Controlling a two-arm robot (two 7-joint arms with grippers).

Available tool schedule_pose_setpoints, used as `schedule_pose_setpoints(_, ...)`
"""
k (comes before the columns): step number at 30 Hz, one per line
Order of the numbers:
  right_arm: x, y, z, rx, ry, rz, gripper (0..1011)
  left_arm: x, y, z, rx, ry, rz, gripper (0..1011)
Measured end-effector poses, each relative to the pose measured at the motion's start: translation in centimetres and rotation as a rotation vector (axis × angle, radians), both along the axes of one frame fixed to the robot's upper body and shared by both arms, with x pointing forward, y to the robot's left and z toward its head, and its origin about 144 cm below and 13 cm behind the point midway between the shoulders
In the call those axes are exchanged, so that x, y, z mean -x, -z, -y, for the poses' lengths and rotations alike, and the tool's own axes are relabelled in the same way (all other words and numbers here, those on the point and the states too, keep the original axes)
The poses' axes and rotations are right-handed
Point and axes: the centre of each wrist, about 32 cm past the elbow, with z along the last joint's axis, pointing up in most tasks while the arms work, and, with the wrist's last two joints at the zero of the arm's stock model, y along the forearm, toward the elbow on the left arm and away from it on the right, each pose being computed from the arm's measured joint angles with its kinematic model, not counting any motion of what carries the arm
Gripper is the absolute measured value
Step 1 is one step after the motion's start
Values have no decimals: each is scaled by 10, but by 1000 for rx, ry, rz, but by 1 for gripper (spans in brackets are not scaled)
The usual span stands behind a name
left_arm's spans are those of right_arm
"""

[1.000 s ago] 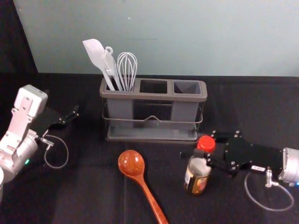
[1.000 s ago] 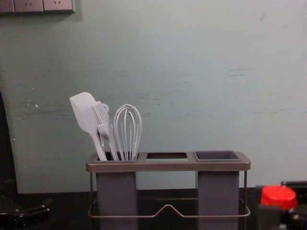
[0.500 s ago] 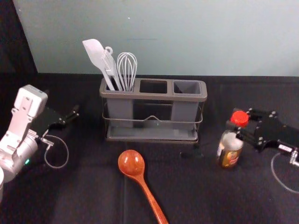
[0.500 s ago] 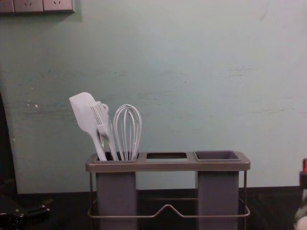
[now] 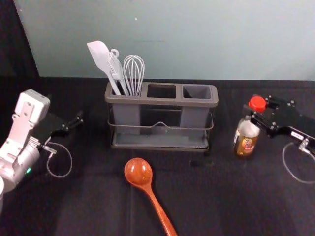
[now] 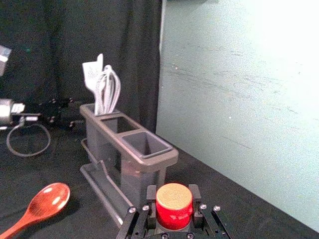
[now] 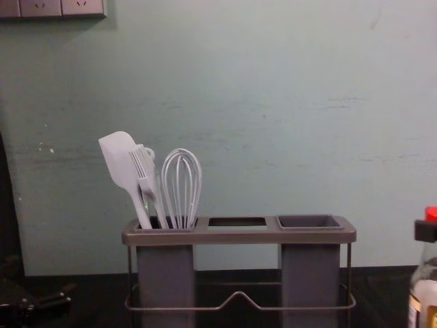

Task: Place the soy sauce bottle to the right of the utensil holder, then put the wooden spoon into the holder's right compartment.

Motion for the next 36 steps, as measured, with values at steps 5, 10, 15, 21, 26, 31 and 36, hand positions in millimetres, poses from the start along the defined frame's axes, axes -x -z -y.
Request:
schedule_pose_setpoints(5,-13,2,-6,-14,14,-16,385,0,0,0,0,0,0,1005)
schedule_pose_setpoints(10,-23,4,-11,-19,19,-32,385,0,0,0,0,0,0,1005)
schedule_pose_setpoints(15,-31,4,-16,-27,18,-40,385,0,0,0,0,0,0,1005)
schedule_pose_setpoints(21,-37,4,-23,-33,14,-41,385,0,0,0,0,0,0,1005)
schedule_pose_setpoints(26,-39,4,-26,-37,15,-44,385,0,0,0,0,0,0,1005)
schedule_pose_setpoints(31,-41,5,-28,-48,19,-47,385,0,0,0,0,0,0,1005)
schedule_pose_setpoints(36,-42,7,-29,-53,24,-51,385,0,0,0,0,0,0,1005)
